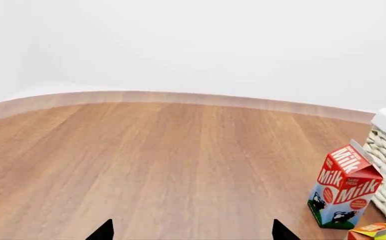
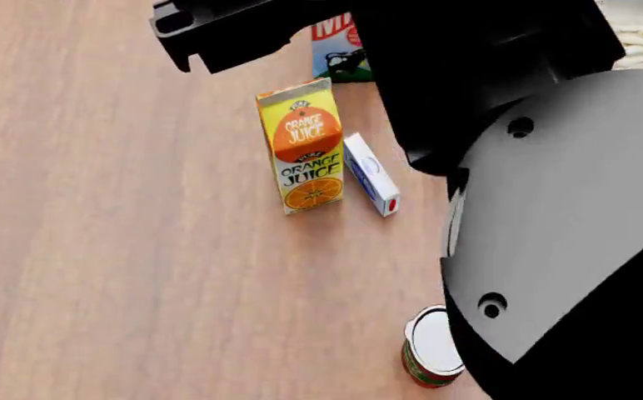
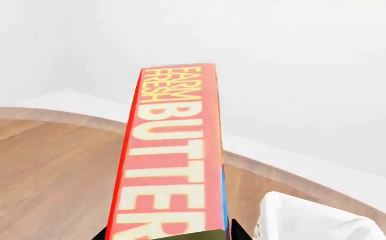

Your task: Pick up the cream cheese box and the butter, and put them in the basket.

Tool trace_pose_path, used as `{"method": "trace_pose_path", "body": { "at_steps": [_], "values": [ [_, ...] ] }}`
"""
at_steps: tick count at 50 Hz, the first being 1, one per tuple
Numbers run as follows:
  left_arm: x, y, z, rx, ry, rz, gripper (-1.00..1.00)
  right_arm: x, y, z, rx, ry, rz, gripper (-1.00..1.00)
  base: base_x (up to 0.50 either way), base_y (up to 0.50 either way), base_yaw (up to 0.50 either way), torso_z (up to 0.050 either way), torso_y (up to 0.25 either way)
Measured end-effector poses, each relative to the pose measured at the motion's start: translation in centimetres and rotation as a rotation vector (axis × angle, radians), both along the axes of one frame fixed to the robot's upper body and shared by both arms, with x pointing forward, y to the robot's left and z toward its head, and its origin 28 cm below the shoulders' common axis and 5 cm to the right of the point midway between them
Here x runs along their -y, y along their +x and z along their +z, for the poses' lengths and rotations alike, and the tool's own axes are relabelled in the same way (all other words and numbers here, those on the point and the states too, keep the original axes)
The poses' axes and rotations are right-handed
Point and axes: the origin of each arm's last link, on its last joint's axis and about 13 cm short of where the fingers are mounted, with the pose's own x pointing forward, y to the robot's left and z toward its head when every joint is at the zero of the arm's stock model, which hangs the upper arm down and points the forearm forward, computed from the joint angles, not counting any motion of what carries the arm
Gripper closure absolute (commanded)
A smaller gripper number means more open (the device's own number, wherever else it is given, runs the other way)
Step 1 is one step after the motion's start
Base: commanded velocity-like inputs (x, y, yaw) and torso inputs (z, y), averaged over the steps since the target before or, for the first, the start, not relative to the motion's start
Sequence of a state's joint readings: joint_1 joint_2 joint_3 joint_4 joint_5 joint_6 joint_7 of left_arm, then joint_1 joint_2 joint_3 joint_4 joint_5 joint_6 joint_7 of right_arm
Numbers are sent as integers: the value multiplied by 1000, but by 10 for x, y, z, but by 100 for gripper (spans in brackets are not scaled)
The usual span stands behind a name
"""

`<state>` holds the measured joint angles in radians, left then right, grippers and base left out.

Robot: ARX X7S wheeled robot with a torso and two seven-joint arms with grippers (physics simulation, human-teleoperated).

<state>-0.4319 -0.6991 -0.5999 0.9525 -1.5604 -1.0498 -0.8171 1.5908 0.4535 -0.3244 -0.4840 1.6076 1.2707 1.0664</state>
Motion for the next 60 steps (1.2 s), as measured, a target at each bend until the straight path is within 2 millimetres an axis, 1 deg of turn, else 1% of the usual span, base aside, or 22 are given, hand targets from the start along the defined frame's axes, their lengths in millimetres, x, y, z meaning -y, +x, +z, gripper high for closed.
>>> {"method": "trace_pose_path", "body": {
  "at_steps": [13,26,35,40,48,60],
  "values": [
    [0,0,0,1,0,0,-100,17,3,36,20,45,-73,100,0,0,0,0,2],
    [0,1,-1,-1,3,-1,-100,34,14,65,8,92,-163,100,0,0,0,1,2],
    [0,1,-1,-1,7,5,-100,44,29,96,-15,136,-213,100,1,0,0,0,1],
    [0,1,-1,-3,9,5,-100,49,38,109,-32,157,-239,100,0,0,0,2,2],
    [0,1,-1,-4,9,4,-100,58,52,121,-64,182,-279,100,0,0,0,0,3],
    [0,2,0,-3,6,6,-100,69,74,130,-123,234,-312,100,0,0,0,0,2]
  ]
}}
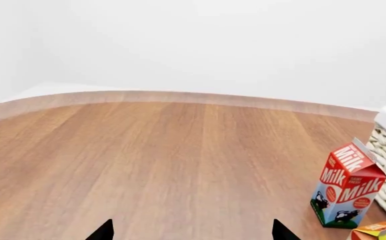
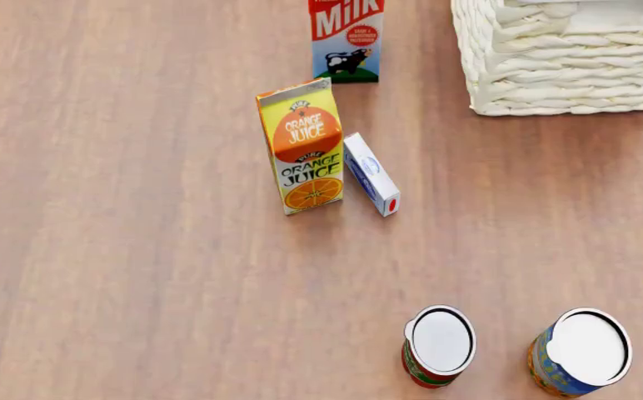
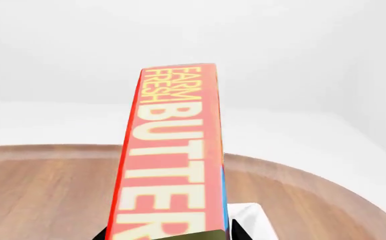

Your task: Pick up the cream cheese box and the butter, and put them in the basket.

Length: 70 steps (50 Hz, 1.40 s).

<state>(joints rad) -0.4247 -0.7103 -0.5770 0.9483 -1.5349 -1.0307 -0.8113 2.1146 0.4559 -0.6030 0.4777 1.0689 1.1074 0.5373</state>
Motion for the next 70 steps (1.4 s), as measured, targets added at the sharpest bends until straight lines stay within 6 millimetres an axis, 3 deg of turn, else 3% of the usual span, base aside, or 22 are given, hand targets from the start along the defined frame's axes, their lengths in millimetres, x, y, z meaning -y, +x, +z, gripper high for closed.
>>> {"method": "trace_pose_path", "body": {
  "at_steps": [20,47,70],
  "values": [
    [-2,-1,1,9,-8,6,-100,13,30,-12,-90,65,-53,100,0,0,0,1,2],
    [-3,-3,2,12,-12,9,-100,16,52,-50,-193,92,-61,100,0,0,0,1,2],
    [-3,-3,2,13,-15,9,-100,20,63,-70,-247,91,-81,100,0,0,0,0,2]
  ]
}}
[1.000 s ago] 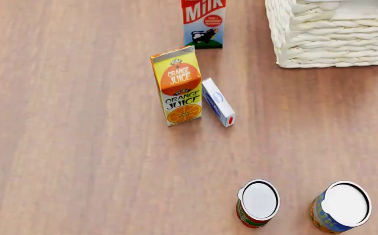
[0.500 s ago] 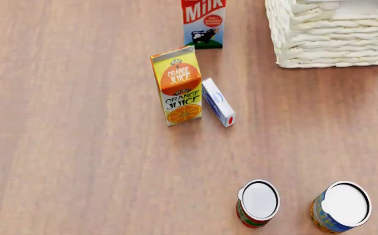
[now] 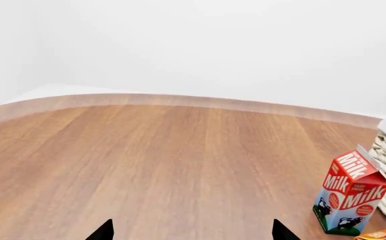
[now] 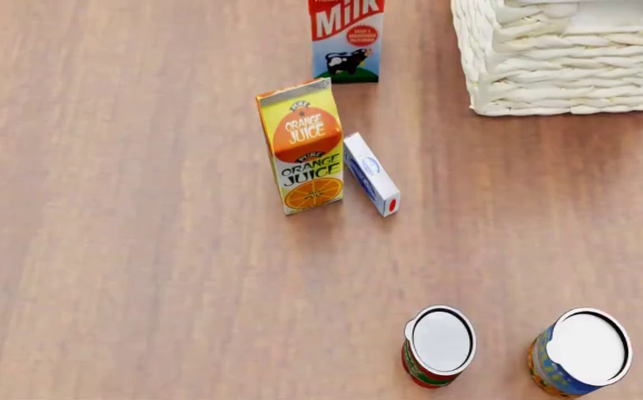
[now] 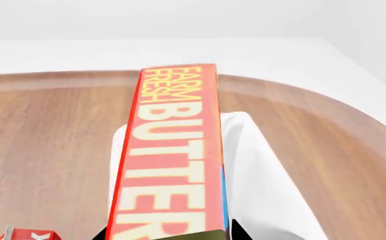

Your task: Pick up the cream cheese box and the butter, and put them in the basket.

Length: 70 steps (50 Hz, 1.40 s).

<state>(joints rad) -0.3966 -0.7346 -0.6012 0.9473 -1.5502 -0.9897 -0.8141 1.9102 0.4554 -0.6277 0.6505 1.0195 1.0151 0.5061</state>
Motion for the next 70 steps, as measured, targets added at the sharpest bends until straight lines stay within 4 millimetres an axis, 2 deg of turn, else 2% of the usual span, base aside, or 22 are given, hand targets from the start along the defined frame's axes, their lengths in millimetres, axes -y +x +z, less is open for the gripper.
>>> {"method": "trace_pose_path", "body": {
  "at_steps": [43,70],
  "values": [
    [0,0,0,2,-1,-2,-100,15,12,-20,-53,19,-63,100,0,0,0,0,2],
    [-1,0,0,3,-3,-1,-100,17,17,-34,-99,34,-57,100,0,0,0,0,2]
  ]
}}
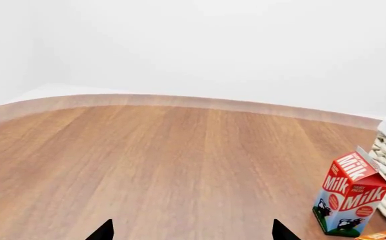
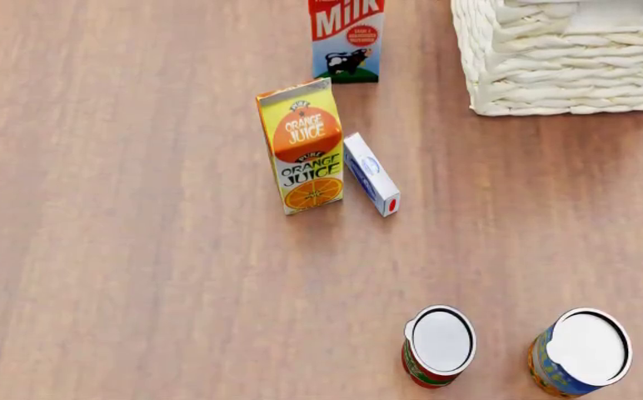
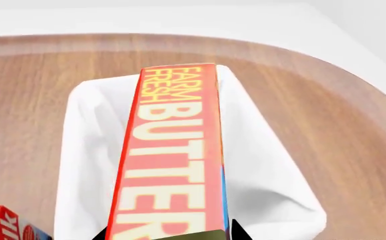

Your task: Pick up the cream cheese box and the butter, and put them in the basket.

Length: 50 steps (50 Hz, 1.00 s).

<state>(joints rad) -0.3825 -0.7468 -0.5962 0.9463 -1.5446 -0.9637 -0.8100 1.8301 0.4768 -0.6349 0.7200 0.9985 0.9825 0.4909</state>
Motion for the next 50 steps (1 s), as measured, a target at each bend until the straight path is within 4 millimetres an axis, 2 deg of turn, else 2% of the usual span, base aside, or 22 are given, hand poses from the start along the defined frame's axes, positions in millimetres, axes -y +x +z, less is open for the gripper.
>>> {"method": "trace_pose_path", "body": {
  "at_steps": [13,14,50],
  "values": [
    [0,0,0,1,-2,0,-100,0,1,-3,-14,2,8,100,0,0,0,1,2],
    [0,0,0,1,-2,0,-100,0,1,-3,-15,2,9,-100,0,0,0,0,0],
    [0,0,0,1,-3,-1,-100,0,-10,13,40,-24,6,-100,0,0,0,0,0]
  ]
}}
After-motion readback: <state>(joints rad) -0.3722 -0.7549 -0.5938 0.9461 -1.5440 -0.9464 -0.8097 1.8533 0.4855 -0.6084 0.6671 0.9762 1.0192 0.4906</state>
